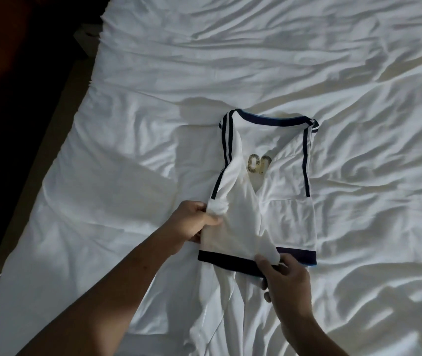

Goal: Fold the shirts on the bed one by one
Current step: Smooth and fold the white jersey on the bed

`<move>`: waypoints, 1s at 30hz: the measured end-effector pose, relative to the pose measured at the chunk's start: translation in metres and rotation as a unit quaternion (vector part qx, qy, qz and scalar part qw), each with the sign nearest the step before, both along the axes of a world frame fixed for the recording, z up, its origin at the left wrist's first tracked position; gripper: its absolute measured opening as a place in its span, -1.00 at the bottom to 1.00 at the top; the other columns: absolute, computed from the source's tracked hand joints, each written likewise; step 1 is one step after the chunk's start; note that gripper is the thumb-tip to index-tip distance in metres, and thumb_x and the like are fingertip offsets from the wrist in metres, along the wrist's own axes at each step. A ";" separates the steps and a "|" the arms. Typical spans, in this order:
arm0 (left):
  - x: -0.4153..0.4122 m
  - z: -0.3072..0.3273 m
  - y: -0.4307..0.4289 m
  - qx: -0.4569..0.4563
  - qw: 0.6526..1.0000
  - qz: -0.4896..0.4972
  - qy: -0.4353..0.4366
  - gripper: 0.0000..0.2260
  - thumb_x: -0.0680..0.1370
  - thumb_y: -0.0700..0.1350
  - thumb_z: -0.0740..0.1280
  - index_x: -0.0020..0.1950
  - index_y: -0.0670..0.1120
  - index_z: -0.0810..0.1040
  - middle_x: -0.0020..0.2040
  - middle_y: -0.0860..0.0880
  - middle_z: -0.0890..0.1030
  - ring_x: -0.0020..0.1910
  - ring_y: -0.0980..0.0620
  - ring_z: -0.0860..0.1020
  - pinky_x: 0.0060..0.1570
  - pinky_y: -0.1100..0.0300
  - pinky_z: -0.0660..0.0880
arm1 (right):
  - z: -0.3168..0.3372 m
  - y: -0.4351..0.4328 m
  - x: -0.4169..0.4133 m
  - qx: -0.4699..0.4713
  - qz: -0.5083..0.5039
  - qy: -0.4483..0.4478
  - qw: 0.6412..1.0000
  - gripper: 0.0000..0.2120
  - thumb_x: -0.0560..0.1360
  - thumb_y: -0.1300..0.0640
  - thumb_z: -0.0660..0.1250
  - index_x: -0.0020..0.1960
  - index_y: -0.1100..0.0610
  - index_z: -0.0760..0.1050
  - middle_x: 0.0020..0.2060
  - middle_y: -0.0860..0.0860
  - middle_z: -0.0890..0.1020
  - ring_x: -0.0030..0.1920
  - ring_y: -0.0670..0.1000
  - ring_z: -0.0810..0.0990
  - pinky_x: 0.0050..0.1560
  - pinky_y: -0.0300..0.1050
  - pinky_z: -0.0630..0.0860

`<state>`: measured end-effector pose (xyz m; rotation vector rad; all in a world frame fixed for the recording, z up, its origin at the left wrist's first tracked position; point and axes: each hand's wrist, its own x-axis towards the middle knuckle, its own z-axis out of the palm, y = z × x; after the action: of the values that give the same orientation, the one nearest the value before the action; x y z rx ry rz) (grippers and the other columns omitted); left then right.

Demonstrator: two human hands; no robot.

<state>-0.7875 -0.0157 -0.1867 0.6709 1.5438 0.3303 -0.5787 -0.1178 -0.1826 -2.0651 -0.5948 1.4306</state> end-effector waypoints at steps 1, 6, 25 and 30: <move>0.002 -0.002 0.005 0.014 1.000 0.001 0.006 -0.84 0.50 -0.14 0.56 0.02 -0.18 0.70 -0.11 -0.10 0.76 -0.19 -0.09 0.71 -0.18 0.08 0.64 | -0.006 -0.004 0.002 -0.005 0.011 -0.020 1.000 -0.79 0.50 0.14 0.54 -0.20 0.22 0.57 -0.51 0.03 0.57 -0.51 -0.01 0.46 -0.38 -0.09 0.40; 0.013 -0.016 0.037 0.100 0.993 0.025 0.059 -0.60 0.45 0.01 0.60 -0.09 -0.32 0.59 -0.29 -0.06 0.60 -0.32 0.02 0.57 -0.29 0.19 0.42 | -0.017 -0.008 0.007 0.019 0.078 -0.129 0.988 -0.80 0.44 0.04 0.58 -0.11 0.01 0.55 -0.33 -0.12 0.68 -0.25 -0.14 0.64 -0.25 -0.18 0.42; 0.037 -0.033 0.139 0.182 0.965 0.015 0.186 -0.64 0.55 0.04 0.40 -0.31 -0.07 0.33 -0.37 0.00 0.40 -0.38 -0.01 0.37 -0.34 0.16 0.28 | -0.085 -0.013 0.003 0.319 0.514 -0.392 0.693 -0.34 0.63 -0.15 0.16 0.64 0.14 0.21 0.65 0.17 0.15 0.64 0.25 0.11 0.50 0.30 0.21; 0.033 -0.039 0.160 0.198 0.961 0.075 0.180 -0.57 0.56 0.01 0.45 -0.36 -0.06 0.30 -0.45 0.05 0.33 -0.48 0.03 0.34 -0.36 0.20 0.28 | -0.087 -0.011 0.003 0.335 0.500 -0.384 0.701 -0.34 0.64 -0.19 0.12 0.63 0.14 0.25 0.62 0.18 0.24 0.62 0.25 0.19 0.51 0.32 0.19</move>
<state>-0.7541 0.1445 -0.2256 0.9663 1.9037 0.6724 -0.5760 -0.1292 -0.2694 -1.5965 -2.4347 0.4196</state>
